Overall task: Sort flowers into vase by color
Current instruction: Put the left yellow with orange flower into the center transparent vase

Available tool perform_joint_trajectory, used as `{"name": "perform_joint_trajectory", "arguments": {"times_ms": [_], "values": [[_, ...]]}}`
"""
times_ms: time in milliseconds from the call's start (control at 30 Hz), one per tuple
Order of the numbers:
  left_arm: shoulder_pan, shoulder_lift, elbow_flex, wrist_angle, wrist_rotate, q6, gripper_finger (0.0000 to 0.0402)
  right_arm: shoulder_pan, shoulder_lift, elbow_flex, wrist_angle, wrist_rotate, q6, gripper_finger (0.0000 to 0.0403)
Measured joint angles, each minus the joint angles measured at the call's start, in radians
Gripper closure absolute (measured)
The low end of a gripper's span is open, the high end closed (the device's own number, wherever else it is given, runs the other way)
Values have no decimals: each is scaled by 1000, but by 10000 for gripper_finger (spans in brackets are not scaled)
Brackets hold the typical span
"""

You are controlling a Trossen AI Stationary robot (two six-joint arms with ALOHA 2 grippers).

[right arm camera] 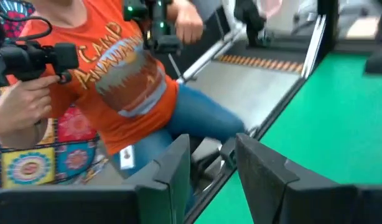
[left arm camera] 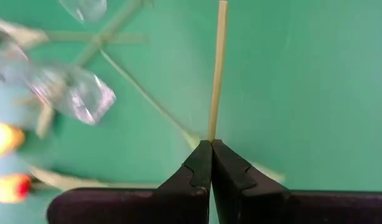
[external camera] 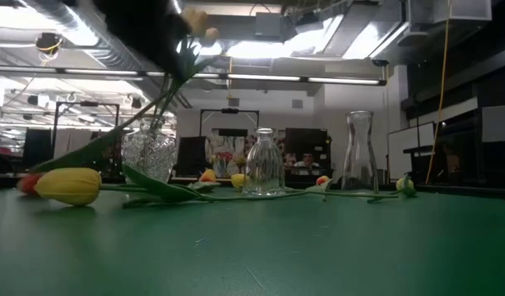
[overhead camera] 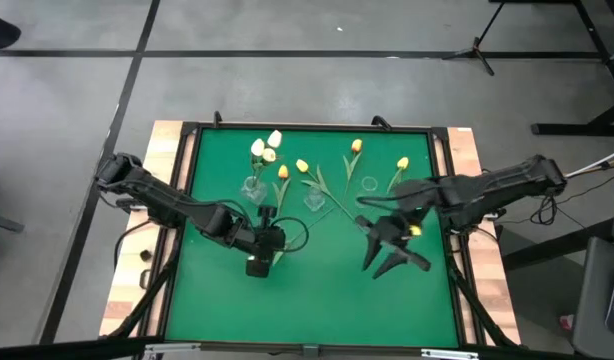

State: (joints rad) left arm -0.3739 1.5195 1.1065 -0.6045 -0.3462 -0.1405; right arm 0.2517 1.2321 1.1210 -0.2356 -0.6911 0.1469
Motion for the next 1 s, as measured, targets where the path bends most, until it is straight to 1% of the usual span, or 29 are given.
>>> {"name": "perform_joint_trajectory", "arguments": {"times_ms": [133,233,400,467,600,667,733,867,1000], "values": [[-10,0,52,18,-49,20,401,28,-78,0,-25,113,-45,275],[-13,-1,86,25,-72,44,401,41,-117,0,-89,217,-51,275],[-25,-1,137,30,-123,96,401,52,-148,0,-203,379,-50,275],[-31,-1,149,54,-138,122,401,52,-148,0,-239,421,-49,275],[-36,-1,173,121,-151,174,401,52,-138,-1,-280,464,-53,275],[-36,-1,176,158,-153,178,401,52,-133,-4,-307,464,-78,275],[-35,-1,176,195,-166,184,401,52,-128,-5,-296,464,-99,275],[-36,-1,176,261,-175,229,401,52,-128,-4,-290,450,-103,275],[-35,-1,176,320,-175,238,401,52,-128,-4,-291,448,-102,275]]}}
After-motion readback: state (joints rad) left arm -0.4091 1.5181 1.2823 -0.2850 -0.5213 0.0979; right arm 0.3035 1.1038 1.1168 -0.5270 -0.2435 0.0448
